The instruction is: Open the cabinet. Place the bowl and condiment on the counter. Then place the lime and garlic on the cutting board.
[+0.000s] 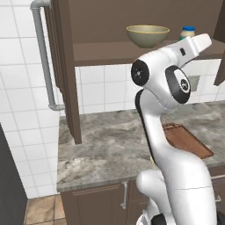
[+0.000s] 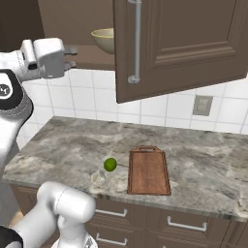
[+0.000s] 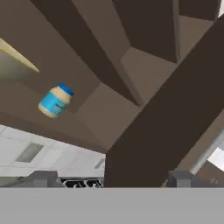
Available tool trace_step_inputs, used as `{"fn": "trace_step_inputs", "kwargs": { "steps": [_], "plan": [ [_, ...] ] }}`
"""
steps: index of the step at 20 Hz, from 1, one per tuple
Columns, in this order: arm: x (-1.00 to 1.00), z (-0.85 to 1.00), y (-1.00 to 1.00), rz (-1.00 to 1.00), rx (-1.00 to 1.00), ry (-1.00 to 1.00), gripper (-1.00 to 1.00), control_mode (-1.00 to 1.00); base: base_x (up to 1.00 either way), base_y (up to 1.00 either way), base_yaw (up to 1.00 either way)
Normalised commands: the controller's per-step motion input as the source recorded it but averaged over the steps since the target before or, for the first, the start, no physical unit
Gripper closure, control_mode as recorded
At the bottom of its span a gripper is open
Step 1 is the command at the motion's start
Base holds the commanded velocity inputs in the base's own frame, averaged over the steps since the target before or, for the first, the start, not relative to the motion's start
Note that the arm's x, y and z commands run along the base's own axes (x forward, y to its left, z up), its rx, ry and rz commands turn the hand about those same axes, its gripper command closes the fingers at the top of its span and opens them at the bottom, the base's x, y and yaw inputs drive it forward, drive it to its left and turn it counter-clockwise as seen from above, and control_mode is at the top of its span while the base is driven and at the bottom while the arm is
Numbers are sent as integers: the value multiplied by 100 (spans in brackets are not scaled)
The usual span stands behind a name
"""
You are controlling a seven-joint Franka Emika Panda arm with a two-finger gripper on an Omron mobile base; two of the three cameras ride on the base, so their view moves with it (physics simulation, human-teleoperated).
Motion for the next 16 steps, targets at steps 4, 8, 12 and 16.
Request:
{"fn": "trace_step_inputs", "kwargs": {
  "steps": [4,8,12,16],
  "plan": [
    [100,-10,-40,-34,-7,41,-100,-100,0,0,0],
    [63,0,-97,-19,4,29,-100,-100,0,0,0],
    [-4,0,-100,-7,17,11,-100,-100,0,0,0],
    [-66,0,-100,0,26,0,-100,-100,0,0,0]
  ]
}}
